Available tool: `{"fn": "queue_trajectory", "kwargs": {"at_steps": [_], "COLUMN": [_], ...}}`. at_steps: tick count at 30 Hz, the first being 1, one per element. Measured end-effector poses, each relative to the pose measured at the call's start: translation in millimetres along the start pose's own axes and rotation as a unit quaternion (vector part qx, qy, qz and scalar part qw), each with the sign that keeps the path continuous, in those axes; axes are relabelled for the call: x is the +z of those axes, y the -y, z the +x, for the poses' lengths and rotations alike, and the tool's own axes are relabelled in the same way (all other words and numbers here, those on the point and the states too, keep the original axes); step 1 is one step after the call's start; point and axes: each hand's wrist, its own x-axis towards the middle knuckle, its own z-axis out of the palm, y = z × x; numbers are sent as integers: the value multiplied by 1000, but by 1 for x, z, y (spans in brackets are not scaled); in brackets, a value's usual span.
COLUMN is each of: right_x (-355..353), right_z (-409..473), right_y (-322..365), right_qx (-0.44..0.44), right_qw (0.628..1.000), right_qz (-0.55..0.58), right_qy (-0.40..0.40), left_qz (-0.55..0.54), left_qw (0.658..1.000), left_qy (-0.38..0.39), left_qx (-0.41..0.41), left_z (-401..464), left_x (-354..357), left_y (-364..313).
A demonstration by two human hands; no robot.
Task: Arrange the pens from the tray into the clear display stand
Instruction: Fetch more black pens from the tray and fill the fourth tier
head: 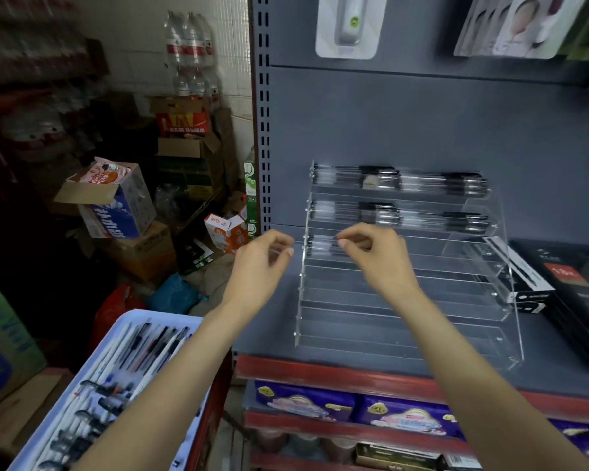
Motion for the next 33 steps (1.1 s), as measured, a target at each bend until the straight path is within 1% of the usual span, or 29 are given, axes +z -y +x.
{"fn": "queue_trajectory", "kwargs": {"at_steps": [3, 7, 12, 16, 19, 22, 24, 26, 29, 31, 33], "right_x": [35, 92, 174, 253, 303, 339, 355, 364, 368, 368, 369], "right_z": [-14, -42, -83, -115, -142, -163, -175, -184, -191, -190, -185], "right_y": [23, 64, 105, 123, 124, 121, 116, 112, 107, 106, 105], "right_qx": [9, 7, 35, 90, 134, 158, 166, 172, 176, 183, 174], "right_qw": [997, 993, 982, 962, 942, 924, 919, 913, 903, 902, 900], "right_qz": [68, 92, 72, 4, -45, -108, -147, -192, -254, -260, -268], "right_qy": [20, 71, 174, 256, 304, 330, 326, 316, 299, 292, 295], "left_qz": [26, 49, 96, 115, 127, 158, 186, 201, 239, 267, 276], "left_qw": [1000, 998, 990, 979, 971, 953, 938, 928, 909, 896, 892], "left_qy": [6, 1, 42, 76, 122, 214, 270, 308, 342, 355, 359], "left_qx": [-4, -31, -91, -148, -163, -149, -111, -65, -7, -1, 2], "left_z": [-16, -43, -85, -117, -139, -156, -165, -172, -178, -178, -178], "left_x": [-23, -65, -121, -172, -198, -209, -210, -208, -205, -203, -202], "left_y": [15, 57, 135, 210, 260, 292, 307, 318, 332, 338, 342]}}
